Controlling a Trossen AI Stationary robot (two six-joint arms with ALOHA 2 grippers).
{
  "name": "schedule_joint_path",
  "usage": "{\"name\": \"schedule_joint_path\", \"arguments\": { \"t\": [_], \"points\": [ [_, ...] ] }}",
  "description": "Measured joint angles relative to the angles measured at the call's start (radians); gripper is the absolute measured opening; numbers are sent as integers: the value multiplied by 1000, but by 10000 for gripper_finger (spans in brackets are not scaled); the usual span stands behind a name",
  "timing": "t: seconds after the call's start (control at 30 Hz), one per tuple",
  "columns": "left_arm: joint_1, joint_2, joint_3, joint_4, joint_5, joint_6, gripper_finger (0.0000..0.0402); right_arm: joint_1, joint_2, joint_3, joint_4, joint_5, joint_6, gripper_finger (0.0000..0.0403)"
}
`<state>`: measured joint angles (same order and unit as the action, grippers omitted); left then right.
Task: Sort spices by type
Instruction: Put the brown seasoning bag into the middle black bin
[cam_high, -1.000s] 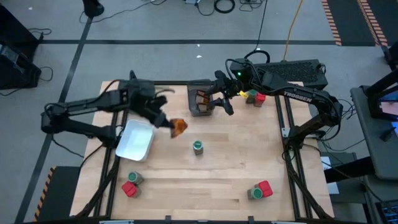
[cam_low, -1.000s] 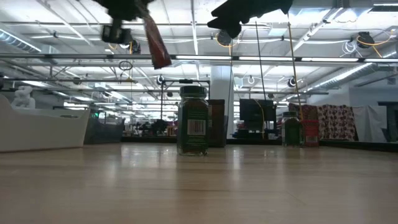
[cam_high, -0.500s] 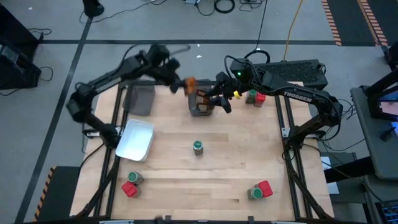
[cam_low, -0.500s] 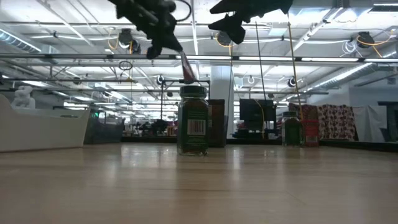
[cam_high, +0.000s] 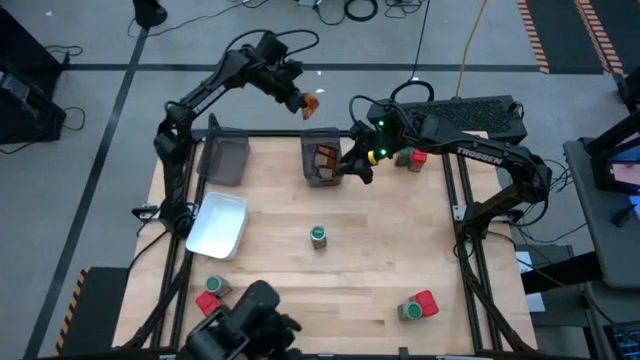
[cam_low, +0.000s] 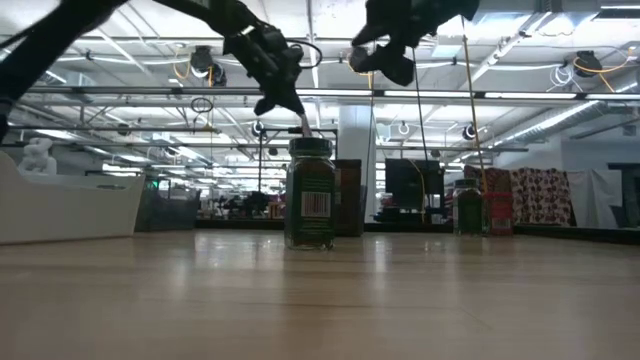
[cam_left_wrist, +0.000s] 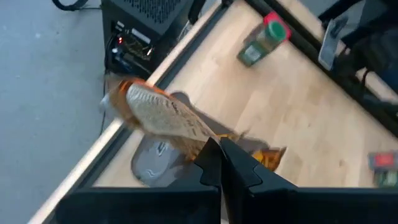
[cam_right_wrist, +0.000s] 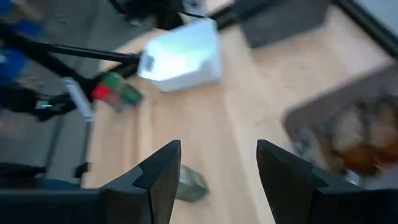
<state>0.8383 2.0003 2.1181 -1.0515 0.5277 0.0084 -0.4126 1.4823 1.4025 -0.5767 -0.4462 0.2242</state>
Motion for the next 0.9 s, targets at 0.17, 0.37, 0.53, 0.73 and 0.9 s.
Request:
{"name": "schedule_joint_path", "arguments": {
  "t": [0.17,0.37,0.53,0.73,0.9],
  "points": [
    [-9,34,8,46,11,-119,0,-2,-24,0,-47,101,-7,192],
    [-45,39,8,110,14,-242,0,-2,-80,0,-54,171,-33,192],
    [-84,39,8,139,-56,-354,0,-2,-144,0,-54,250,-93,192],
    [-128,29,8,235,-185,-554,0,-2,-196,0,-51,268,-109,192],
    [-176,21,8,250,-291,-742,0,2,-213,0,-63,268,-115,192]
  ]
}}
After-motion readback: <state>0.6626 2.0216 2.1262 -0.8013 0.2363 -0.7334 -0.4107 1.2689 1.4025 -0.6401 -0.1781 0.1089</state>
